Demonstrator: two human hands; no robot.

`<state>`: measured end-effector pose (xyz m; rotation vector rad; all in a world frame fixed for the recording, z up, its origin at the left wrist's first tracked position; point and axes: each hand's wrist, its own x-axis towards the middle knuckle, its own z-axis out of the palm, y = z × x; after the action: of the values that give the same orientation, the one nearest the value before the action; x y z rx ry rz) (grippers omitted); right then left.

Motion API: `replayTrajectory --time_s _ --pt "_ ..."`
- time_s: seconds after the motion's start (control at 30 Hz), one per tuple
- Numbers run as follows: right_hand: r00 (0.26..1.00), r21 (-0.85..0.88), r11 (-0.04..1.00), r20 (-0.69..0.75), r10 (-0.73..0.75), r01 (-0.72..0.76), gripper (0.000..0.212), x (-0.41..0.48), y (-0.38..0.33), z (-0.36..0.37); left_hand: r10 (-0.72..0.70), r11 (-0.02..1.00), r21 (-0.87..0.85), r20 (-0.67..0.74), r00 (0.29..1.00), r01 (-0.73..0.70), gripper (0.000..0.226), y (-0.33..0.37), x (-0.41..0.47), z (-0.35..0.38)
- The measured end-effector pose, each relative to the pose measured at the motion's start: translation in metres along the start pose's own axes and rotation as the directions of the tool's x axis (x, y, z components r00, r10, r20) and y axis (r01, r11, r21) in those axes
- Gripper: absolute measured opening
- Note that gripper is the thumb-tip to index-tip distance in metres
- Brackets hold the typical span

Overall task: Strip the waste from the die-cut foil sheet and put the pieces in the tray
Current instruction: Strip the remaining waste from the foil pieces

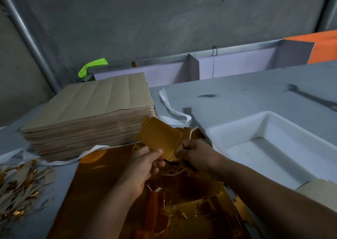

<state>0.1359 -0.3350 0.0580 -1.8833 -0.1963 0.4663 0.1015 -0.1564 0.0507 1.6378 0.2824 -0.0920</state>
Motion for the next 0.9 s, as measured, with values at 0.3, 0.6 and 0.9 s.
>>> replayTrajectory --time_s 0.3,0.6,0.9 --pt "0.971 -0.465 0.883 0.177 0.162 -0.063 0.037 0.000 0.008 0.000 -0.071 0.994 -0.095 -0.170 0.983 0.056 0.018 0.005 0.023 0.004" --pt "0.923 -0.593 0.804 0.290 0.252 -0.033 0.036 0.001 0.008 0.003 0.002 0.998 0.067 -0.210 0.978 0.013 0.015 0.007 0.044 0.016" --pt "0.910 -0.593 0.805 0.319 0.265 -0.026 0.041 -0.001 0.008 0.003 0.122 0.921 0.389 -0.192 0.974 -0.039 0.029 -0.006 0.060 0.031"
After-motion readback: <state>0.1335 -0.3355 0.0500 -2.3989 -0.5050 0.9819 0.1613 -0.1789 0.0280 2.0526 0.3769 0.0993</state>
